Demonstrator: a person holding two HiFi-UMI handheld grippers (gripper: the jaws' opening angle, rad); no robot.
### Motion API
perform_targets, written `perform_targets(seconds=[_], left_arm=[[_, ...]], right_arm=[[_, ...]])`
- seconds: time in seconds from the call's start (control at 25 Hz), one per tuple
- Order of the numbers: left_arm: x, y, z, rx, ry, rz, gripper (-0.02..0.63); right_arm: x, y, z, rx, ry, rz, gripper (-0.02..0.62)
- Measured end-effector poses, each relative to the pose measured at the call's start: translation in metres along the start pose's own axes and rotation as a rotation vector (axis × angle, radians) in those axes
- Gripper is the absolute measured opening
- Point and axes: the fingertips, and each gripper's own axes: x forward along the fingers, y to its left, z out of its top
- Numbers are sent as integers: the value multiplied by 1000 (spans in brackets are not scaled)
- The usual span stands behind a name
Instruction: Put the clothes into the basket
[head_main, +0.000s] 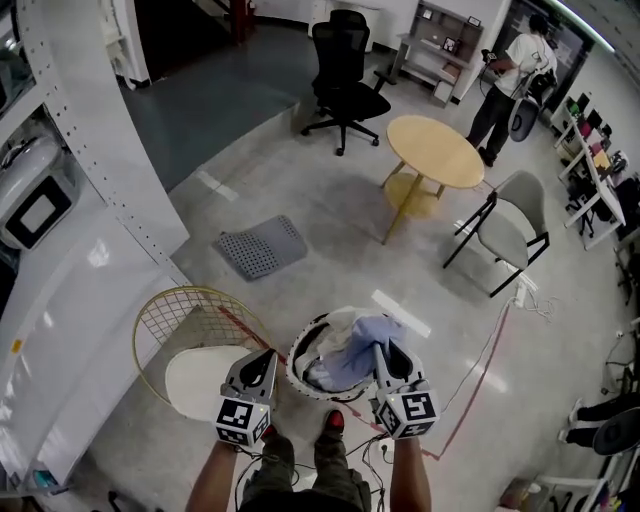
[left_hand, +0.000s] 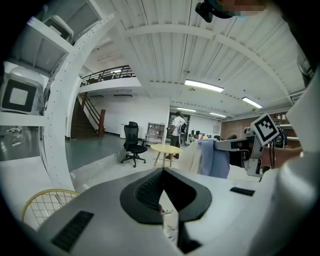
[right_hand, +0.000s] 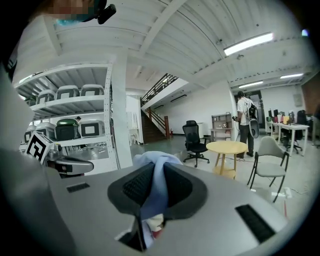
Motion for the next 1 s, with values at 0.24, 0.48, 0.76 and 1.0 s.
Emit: perform_targets(seconds=[0.24,0.48,0.76,1.0], left_arm=[[29,-23,-24,-12,46,1,0],[54,-24,-69,-31,105,36,0],[76,-18,-130,-62,182,66,1],[75,1,-185,-107,248,91,0]], right_arm=[[1,-38,-37,22,53,6,75],[19,-64,-91,52,119,27,75],[48,-72,-174,89,211,82,75],[66,-56,-242,122,297,105,77]])
